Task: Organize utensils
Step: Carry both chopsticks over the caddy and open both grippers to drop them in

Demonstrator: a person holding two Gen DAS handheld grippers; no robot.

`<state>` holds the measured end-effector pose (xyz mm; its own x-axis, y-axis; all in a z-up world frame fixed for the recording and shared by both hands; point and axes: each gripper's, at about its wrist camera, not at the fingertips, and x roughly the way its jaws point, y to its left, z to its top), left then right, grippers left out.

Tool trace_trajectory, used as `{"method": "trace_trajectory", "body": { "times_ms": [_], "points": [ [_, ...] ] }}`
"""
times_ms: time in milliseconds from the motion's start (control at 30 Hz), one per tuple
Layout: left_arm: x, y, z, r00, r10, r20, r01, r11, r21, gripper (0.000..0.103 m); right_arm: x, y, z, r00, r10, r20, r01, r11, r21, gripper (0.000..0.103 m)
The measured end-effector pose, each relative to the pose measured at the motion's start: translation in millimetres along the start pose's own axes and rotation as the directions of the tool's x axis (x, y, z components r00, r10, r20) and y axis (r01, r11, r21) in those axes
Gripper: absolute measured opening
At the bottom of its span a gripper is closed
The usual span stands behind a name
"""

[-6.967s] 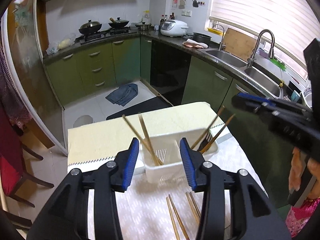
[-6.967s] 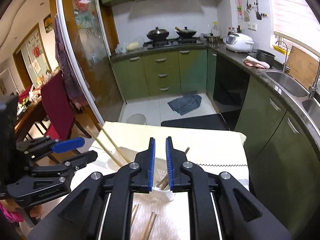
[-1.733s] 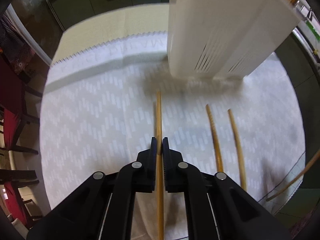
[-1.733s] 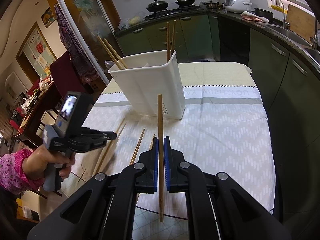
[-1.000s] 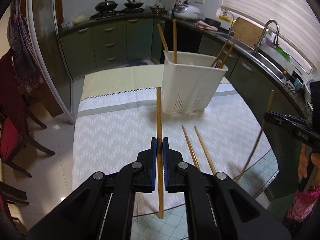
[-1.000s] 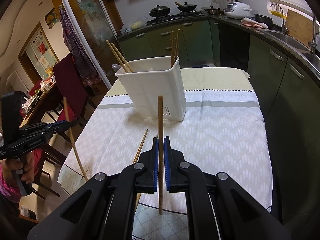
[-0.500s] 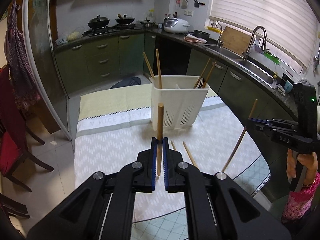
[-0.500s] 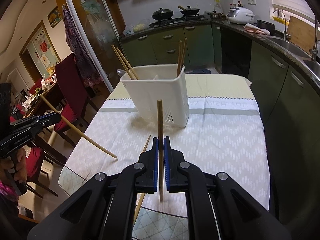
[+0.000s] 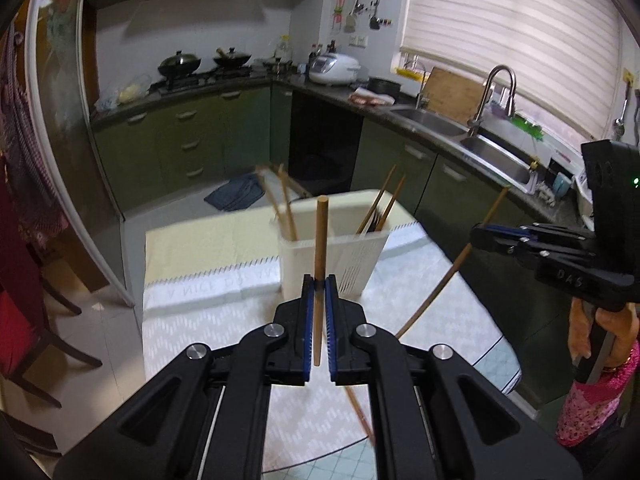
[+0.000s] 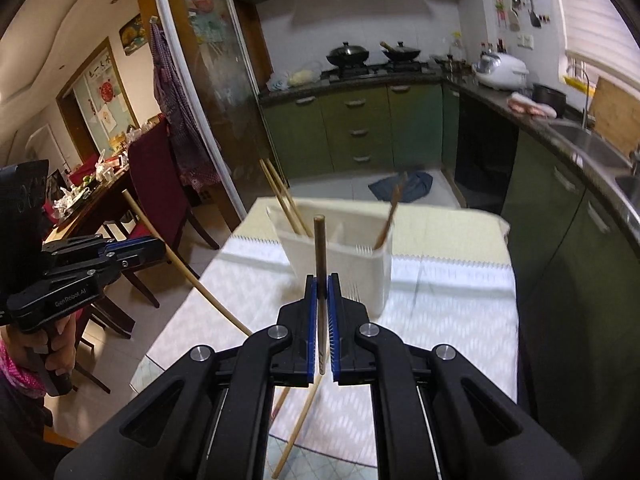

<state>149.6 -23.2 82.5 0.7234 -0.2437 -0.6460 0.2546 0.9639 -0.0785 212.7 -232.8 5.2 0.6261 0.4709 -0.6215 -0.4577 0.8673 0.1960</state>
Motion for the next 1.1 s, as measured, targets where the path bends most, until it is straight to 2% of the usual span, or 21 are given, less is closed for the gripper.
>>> {"method": "trace_trajectory", "body": {
  "times_ms": [267, 467, 533, 700, 933, 1100],
  "points": [
    [-29, -19, 73, 0.99, 0.007, 0.138, -0.011, 0.999, 0.034, 0.006, -34, 6, 66, 0.994, -0.008, 0.113, 0.008, 1.0, -0.006, 0.006],
    [-19, -29, 109, 0.98, 0.019, 0.2, -0.028, 0.999, 0.043, 0.006, -42, 1, 109, 0.981, -0.034, 0.194, 0.031, 0.999, 0.015, 0.006],
    [-6, -31, 113, 0.98, 0.03, 0.196, -0.04, 0.998, 0.047, 0.006, -38, -4, 121, 0.975, -0.06, 0.216, 0.056, 0.998, 0.025, 0.006],
    [38, -24, 110, 0.986, 0.069, 0.154, -0.076, 0.996, 0.038, 0.006, -2, -22, 134, 0.977, -0.093, 0.192, 0.084, 0.995, 0.051, 0.006],
    [85, -11, 97, 0.991, 0.085, 0.102, -0.088, 0.996, 0.025, 0.006, 69, -32, 114, 0.992, -0.1, 0.081, 0.096, 0.994, 0.045, 0.006],
    [100, -8, 84, 0.994, 0.094, 0.047, -0.095, 0.995, 0.032, 0.006, 87, -32, 102, 0.993, -0.107, 0.042, 0.106, 0.994, 0.034, 0.008]
  ]
}}
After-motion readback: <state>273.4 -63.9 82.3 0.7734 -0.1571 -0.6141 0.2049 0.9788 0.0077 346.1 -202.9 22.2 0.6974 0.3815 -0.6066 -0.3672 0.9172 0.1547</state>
